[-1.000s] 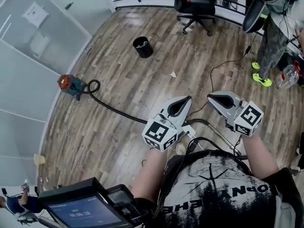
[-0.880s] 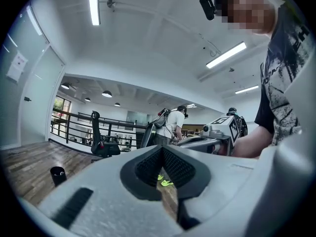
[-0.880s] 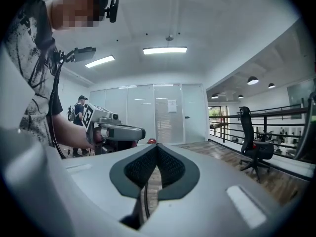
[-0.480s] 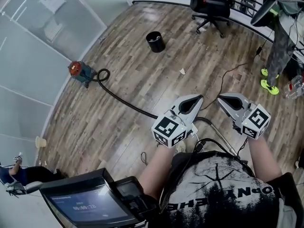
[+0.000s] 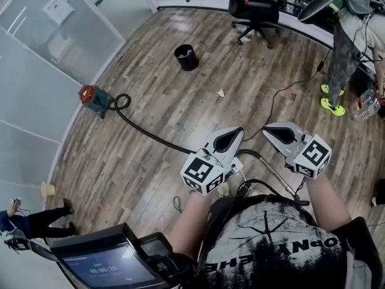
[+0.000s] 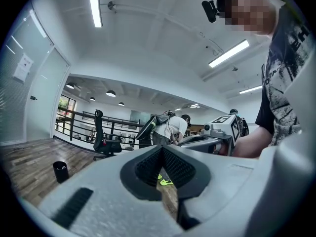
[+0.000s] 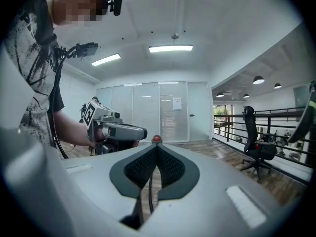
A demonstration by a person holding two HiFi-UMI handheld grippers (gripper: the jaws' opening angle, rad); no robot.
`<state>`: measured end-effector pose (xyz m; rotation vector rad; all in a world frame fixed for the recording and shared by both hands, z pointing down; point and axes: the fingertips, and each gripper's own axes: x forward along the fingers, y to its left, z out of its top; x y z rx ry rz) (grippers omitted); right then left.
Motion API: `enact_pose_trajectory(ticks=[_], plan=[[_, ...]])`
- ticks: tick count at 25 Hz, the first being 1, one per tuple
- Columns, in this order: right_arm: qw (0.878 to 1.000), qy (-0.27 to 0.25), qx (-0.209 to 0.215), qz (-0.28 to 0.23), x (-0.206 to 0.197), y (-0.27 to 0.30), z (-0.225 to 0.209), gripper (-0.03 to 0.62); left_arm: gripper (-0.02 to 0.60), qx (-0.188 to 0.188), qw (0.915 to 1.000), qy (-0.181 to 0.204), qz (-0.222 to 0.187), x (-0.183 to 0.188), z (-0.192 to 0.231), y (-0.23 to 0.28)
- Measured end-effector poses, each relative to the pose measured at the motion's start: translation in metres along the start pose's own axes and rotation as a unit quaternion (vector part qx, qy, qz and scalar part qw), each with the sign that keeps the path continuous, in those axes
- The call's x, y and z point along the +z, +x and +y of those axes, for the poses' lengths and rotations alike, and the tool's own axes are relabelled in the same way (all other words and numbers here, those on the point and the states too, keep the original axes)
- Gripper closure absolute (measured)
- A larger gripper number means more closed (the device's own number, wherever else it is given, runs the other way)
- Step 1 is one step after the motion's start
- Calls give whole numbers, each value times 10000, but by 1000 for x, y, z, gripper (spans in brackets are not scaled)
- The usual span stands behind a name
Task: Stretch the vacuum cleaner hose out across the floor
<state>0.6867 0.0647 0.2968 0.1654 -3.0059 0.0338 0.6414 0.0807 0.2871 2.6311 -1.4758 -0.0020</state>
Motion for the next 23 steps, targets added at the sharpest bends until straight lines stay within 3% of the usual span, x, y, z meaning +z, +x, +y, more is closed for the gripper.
enact_pose_trajectory(ticks=[23], plan=[[10000, -65, 34, -2, -2, 16, -6, 588, 581, 231, 9997, -12, -53, 2, 12, -4]])
